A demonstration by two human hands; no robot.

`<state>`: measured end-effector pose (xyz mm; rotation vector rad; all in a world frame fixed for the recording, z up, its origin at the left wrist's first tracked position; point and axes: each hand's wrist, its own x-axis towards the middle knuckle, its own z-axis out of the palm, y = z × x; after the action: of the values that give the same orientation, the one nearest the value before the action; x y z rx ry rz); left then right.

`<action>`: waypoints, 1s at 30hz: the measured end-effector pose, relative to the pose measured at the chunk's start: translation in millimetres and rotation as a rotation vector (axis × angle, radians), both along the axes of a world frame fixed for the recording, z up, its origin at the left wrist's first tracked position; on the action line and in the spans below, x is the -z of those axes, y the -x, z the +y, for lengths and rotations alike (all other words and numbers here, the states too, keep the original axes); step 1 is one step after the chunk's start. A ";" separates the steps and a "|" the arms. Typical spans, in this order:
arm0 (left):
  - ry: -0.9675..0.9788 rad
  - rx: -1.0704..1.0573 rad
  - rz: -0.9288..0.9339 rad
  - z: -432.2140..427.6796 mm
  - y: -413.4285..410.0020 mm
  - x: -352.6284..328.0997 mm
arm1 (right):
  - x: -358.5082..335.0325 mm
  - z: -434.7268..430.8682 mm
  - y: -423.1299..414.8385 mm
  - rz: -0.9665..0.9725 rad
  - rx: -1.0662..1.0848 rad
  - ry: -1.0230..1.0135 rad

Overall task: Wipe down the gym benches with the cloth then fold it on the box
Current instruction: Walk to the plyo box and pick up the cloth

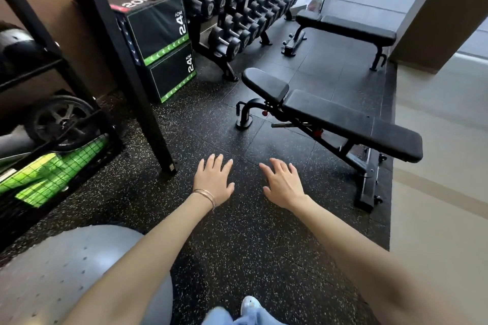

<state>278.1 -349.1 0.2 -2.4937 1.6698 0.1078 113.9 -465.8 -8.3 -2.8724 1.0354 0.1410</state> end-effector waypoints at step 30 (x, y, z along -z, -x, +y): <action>-0.047 0.063 0.029 -403.3 -369.3 10.9 | 10.2 -394.0 -359.8 0.046 0.005 -0.029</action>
<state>647.4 -752.4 -10.6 -2.4140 1.7348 0.1757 473.7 -859.8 -18.4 -2.8529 1.0398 0.2204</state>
